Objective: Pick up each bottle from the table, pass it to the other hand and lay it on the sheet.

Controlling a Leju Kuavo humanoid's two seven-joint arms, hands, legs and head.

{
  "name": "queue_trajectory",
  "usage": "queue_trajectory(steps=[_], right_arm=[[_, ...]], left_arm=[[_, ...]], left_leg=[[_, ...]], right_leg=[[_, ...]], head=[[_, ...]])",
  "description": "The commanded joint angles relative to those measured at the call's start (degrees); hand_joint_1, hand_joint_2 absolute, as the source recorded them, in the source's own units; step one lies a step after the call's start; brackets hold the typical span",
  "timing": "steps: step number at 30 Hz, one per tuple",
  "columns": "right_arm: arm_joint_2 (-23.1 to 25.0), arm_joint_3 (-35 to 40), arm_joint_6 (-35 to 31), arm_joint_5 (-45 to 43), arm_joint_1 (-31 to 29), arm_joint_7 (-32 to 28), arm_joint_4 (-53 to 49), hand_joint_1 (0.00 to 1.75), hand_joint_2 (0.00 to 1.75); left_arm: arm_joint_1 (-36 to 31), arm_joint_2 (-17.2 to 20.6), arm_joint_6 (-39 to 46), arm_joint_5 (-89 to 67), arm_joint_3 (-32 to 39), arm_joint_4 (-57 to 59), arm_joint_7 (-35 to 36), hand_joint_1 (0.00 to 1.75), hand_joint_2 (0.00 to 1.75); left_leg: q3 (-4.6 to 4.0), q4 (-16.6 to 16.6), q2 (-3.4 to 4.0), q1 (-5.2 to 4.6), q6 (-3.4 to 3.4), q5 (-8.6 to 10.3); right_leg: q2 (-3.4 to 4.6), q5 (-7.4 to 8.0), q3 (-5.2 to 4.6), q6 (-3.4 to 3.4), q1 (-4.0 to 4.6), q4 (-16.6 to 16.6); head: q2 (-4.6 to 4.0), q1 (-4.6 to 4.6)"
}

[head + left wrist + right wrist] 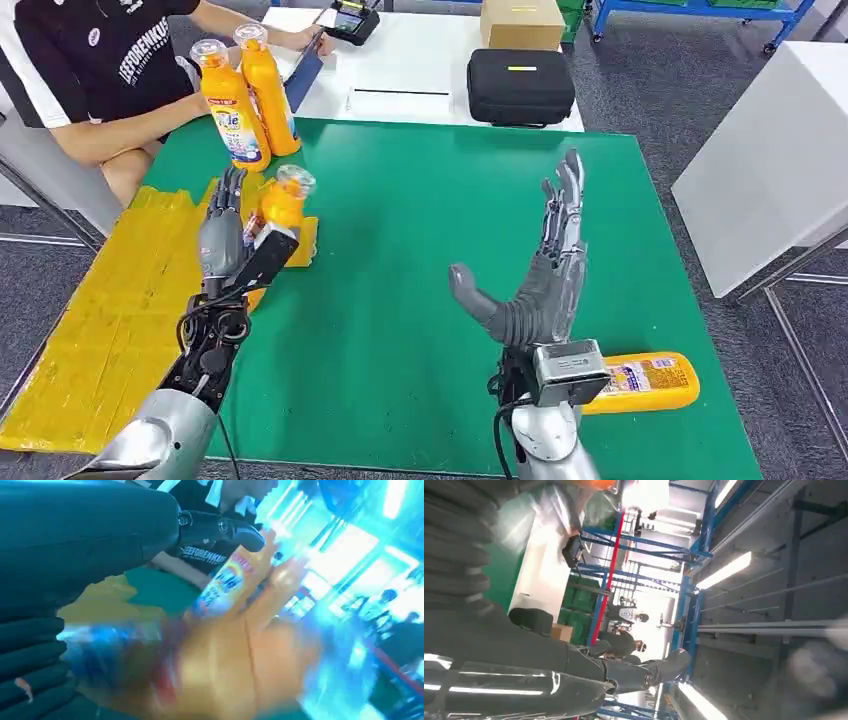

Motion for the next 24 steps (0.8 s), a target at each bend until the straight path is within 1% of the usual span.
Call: queue_trajectory(steps=[1,2,4,5,7,8,10,11,12,13,14,15,16,17,19,20,21,22,23,24], right_arm=[[-1.0,0.0,-0.3,1.3,-2.2,0.7,3.9,0.0,1.75],[-1.0,0.0,-0.4,1.5,-2.4,0.8,4.0,0.0,1.75],[-1.1,-0.1,-0.3,2.1,-2.6,1.2,4.2,0.0,1.75],[-1.1,-0.1,-0.3,2.1,-2.6,1.2,4.2,0.0,1.75],[-1.1,-0.1,-0.3,2.1,-2.6,1.2,4.2,0.0,1.75],[-1.2,-0.2,-0.3,2.1,-2.6,1.2,4.2,0.0,1.75],[-1.1,-0.2,-0.3,2.5,-2.6,1.2,4.2,0.0,1.75],[-1.3,-0.1,-0.3,2.7,-2.5,1.3,4.2,0.0,1.75],[-1.4,0.0,-0.3,2.9,-2.3,1.2,4.3,0.0,1.75],[-1.5,0.0,-0.3,3.0,-2.3,1.2,4.4,0.0,1.75],[-1.5,0.0,-0.4,3.1,-2.3,1.2,4.7,0.0,1.75],[-1.5,0.0,-0.4,3.2,-2.4,1.2,4.8,0.0,1.75],[-1.6,0.1,-0.4,3.3,-2.4,1.2,4.9,0.0,1.75],[-1.8,0.2,-0.5,3.7,-2.5,1.2,5.0,0.0,1.75],[-1.8,0.2,-0.5,3.7,-2.5,1.2,5.0,0.0,1.75],[-1.8,0.2,-0.5,3.7,-2.5,1.2,5.0,0.0,1.75],[-1.8,0.2,-0.5,3.7,-2.5,1.2,5.0,0.0,1.75],[-1.8,0.2,-0.5,3.7,-2.5,1.2,5.0,0.0,1.75],[-1.8,0.2,-0.5,3.7,-2.5,1.2,5.0,0.0,1.75],[-1.8,0.2,-0.5,3.7,-2.5,1.2,5.0,0.0,1.75]], left_arm=[[0.6,-0.9,-1.0,2.1,-2.2,-5.9,0.4,0.0,1.75],[0.9,-0.9,-0.8,2.1,-2.8,-6.3,0.6,0.0,1.75],[1.0,-0.7,-0.6,2.1,-4.0,-6.3,2.1,0.0,1.75],[1.0,-0.7,-0.6,2.1,-4.0,-6.3,2.1,0.0,1.75],[1.0,-0.7,-0.6,2.1,-4.0,-6.3,2.1,0.0,1.75],[1.0,-0.6,-0.6,2.2,-4.0,-6.2,2.1,0.0,1.75],[0.8,-0.4,0.4,2.2,-4.7,-5.6,2.4,0.0,1.75],[0.7,-0.4,0.1,2.5,-4.7,-5.4,2.5,0.0,1.75],[0.8,-0.3,0.0,2.7,-4.8,-5.2,2.4,0.0,1.75],[0.9,-0.3,0.3,2.7,-5.0,-5.1,2.5,0.0,1.75],[0.9,-0.2,0.4,3.0,-5.0,-4.9,2.5,0.0,1.75],[1.0,-0.2,0.5,3.2,-5.1,-4.8,2.5,0.0,1.75],[1.0,-0.2,0.4,3.5,-5.1,-4.8,2.4,0.0,1.75],[1.1,-0.2,0.0,4.1,-5.1,-5.0,2.2,0.0,1.75],[1.1,-0.2,0.0,4.1,-5.1,-5.0,2.2,0.0,1.75],[1.1,-0.2,0.0,4.1,-5.1,-5.0,2.2,0.0,1.75],[1.1,-0.2,0.0,4.1,-5.1,-5.0,2.2,0.0,1.75],[1.1,-0.2,0.0,4.1,-5.1,-5.0,2.2,0.0,1.75],[1.1,-0.2,0.0,4.1,-5.1,-5.0,2.2,0.0,1.75],[1.1,-0.2,0.0,4.1,-5.1,-5.0,2.2,0.0,1.75]], left_leg=[[0.32,0.0,0.13,0.07,-0.16,-0.18],[0.46,0.0,0.14,0.08,-0.2,-0.26],[0.19,0.0,0.08,0.05,-0.1,-0.1],[0.36,0.0,0.14,0.07,-0.17,-0.21],[0.16,0.0,0.08,0.05,-0.1,-0.09],[0.3,0.0,0.11,0.06,-0.14,-0.16],[0.14,0.0,0.09,0.05,-0.09,-0.08],[0.33,0.0,0.14,0.06,-0.16,-0.18],[0.18,0.0,0.09,0.06,-0.11,-0.1],[0.36,0.0,0.1,0.07,-0.17,-0.19],[0.18,0.0,0.08,0.06,-0.1,-0.09],[0.33,0.0,0.11,0.06,-0.15,-0.16],[0.21,0.0,0.11,0.06,-0.11,-0.11],[0.41,0.0,0.14,0.07,-0.17,-0.21],[0.19,0.0,0.1,0.05,-0.11,-0.1],[0.37,0.0,0.16,0.07,-0.17,-0.2],[0.16,0.0,0.1,0.05,-0.1,-0.09],[0.16,0.0,0.09,0.05,-0.1,-0.09],[0.37,0.0,0.13,0.07,-0.17,-0.2],[0.31,0.0,0.13,0.07,-0.15,-0.17]], right_leg=[[0.03,-0.14,0.3,-0.15,0.09,0.0],[0.0,-0.22,0.44,-0.19,0.11,0.0],[0.0,-0.07,0.17,-0.1,0.07,0.0],[0.02,-0.16,0.33,-0.15,0.09,0.0],[0.01,-0.06,0.13,-0.08,0.06,0.0],[0.0,-0.12,0.28,-0.12,0.08,0.0],[0.03,-0.05,0.12,-0.08,0.05,0.0],[0.02,-0.13,0.3,-0.14,0.08,0.0],[0.02,-0.06,0.16,-0.1,0.07,0.0],[-0.01,-0.16,0.34,-0.16,0.09,0.0],[0.01,-0.06,0.17,-0.09,0.06,-0.1],[0.01,-0.12,0.31,-0.13,0.07,0.0],[0.04,-0.07,0.19,-0.1,0.07,-0.1],[0.02,-0.16,0.38,-0.16,0.09,0.0],[0.03,-0.06,0.17,-0.09,0.06,0.0],[0.05,-0.14,0.33,-0.15,0.09,0.0],[0.04,-0.05,0.14,-0.09,0.06,0.0],[0.03,-0.05,0.15,-0.09,0.07,0.0],[0.02,-0.15,0.34,-0.15,0.1,0.0],[0.03,-0.12,0.29,-0.13,0.09,0.0]], head=[[0.0,0.0],[0.0,0.0],[0.0,0.0],[0.0,0.0],[0.0,0.0],[0.0,0.0],[0.0,0.02],[0.0,0.0],[0.0,0.02],[0.0,0.0],[0.0,0.02],[0.0,0.0],[0.0,0.0],[0.0,0.0],[0.0,0.0],[0.0,0.0],[0.0,0.02],[0.0,0.0],[0.0,0.0],[0.0,0.0]])
